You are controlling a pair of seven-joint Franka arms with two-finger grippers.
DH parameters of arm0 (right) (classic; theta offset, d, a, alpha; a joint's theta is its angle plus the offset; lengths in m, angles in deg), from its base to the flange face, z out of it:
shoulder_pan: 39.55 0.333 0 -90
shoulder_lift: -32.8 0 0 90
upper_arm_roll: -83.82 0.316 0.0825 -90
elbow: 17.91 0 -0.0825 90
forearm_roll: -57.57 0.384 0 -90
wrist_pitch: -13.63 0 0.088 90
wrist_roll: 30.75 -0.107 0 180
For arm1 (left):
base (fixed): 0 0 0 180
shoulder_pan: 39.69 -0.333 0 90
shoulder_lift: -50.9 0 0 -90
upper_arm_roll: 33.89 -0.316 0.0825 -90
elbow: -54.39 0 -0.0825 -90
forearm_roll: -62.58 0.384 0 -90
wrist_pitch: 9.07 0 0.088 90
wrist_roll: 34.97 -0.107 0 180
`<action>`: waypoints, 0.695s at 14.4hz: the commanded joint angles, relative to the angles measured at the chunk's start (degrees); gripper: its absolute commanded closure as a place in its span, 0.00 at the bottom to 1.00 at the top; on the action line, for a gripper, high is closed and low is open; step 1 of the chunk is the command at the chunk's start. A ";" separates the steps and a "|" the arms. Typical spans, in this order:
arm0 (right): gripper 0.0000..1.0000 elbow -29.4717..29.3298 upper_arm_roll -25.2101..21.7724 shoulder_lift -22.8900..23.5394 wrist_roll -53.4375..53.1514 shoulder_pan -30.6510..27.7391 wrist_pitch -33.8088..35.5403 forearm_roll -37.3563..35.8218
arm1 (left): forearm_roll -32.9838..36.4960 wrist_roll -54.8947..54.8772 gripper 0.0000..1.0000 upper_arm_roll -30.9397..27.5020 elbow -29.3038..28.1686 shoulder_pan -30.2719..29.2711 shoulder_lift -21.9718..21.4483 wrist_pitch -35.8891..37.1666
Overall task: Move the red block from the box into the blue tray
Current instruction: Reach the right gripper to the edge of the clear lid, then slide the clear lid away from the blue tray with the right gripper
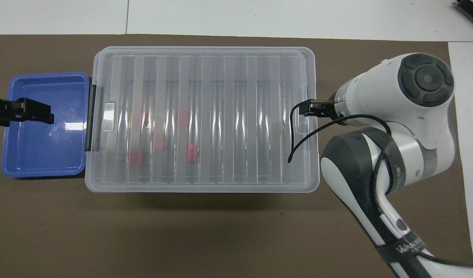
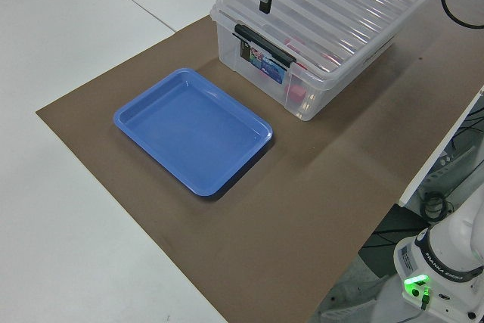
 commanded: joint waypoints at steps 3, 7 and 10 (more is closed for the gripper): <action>0.05 2.90 0.11 -1.24 -0.70 -1.06 0.12 -1.07 | -0.62 -0.01 0.00 -0.07 -1.66 -0.18 -1.33 -0.86; 0.05 4.66 0.02 -1.94 2.27 -2.29 0.56 -1.34 | -0.62 -0.01 0.00 -0.07 -1.66 -0.18 -1.25 -0.86; 0.05 4.66 -0.16 -1.94 6.31 -4.21 1.70 -1.43 | -0.62 -0.01 0.00 -0.07 -1.66 -0.18 -1.25 -0.86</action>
